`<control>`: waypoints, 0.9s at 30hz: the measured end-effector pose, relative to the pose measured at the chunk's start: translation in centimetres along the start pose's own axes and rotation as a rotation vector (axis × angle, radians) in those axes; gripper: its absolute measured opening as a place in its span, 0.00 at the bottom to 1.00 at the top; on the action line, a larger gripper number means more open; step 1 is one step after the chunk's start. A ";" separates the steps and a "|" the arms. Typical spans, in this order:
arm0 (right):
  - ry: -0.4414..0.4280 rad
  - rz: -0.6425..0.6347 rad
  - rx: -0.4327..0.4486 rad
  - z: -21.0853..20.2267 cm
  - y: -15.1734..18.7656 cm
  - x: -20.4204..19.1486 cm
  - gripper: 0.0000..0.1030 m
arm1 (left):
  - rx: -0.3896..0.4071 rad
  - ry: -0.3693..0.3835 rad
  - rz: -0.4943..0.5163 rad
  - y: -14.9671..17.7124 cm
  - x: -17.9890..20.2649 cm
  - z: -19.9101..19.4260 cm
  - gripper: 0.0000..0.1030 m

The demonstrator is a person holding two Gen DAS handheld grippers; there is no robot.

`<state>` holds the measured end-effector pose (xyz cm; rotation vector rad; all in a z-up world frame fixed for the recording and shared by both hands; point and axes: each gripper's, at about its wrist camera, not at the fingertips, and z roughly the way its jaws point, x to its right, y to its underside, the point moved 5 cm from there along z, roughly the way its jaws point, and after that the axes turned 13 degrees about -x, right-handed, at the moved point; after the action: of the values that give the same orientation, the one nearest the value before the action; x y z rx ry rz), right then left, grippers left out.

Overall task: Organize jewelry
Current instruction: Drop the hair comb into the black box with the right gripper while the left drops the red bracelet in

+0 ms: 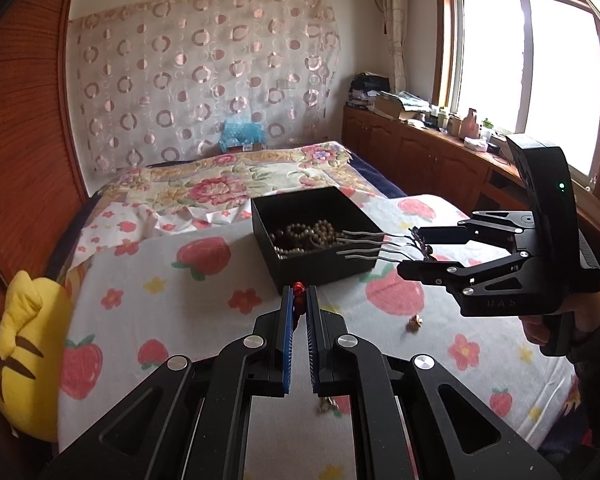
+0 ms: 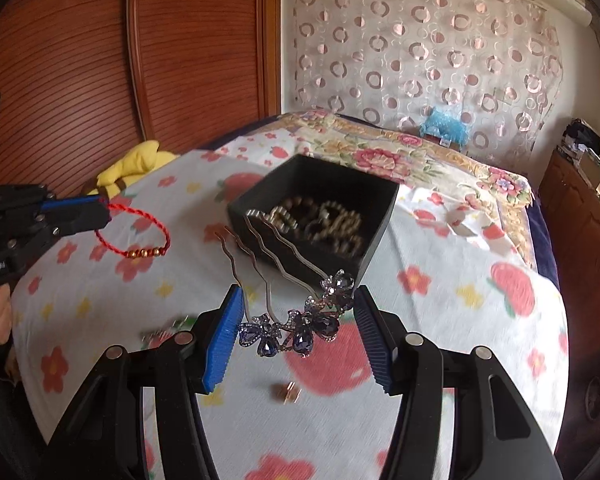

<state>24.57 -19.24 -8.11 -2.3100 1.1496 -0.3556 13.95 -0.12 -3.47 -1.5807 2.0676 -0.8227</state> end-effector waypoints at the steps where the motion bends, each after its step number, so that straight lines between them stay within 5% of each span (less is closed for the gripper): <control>1: 0.000 0.000 0.005 0.2 -0.6 0.3 0.57 | 0.002 -0.002 0.001 -0.5 0.0 0.2 0.05; 12: -0.025 -0.012 -0.005 4.8 -5.9 2.9 0.57 | 0.018 -0.027 0.012 -6.6 -1.1 2.8 0.05; 27: -0.020 0.059 0.045 5.2 -6.2 5.6 0.64 | -0.005 -0.015 0.046 -11.9 -1.2 8.2 0.05</control>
<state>34.39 -18.85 -8.86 -2.2314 1.1850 -0.3330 28.01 -2.86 -1.62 -1.5314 2.0885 -0.7881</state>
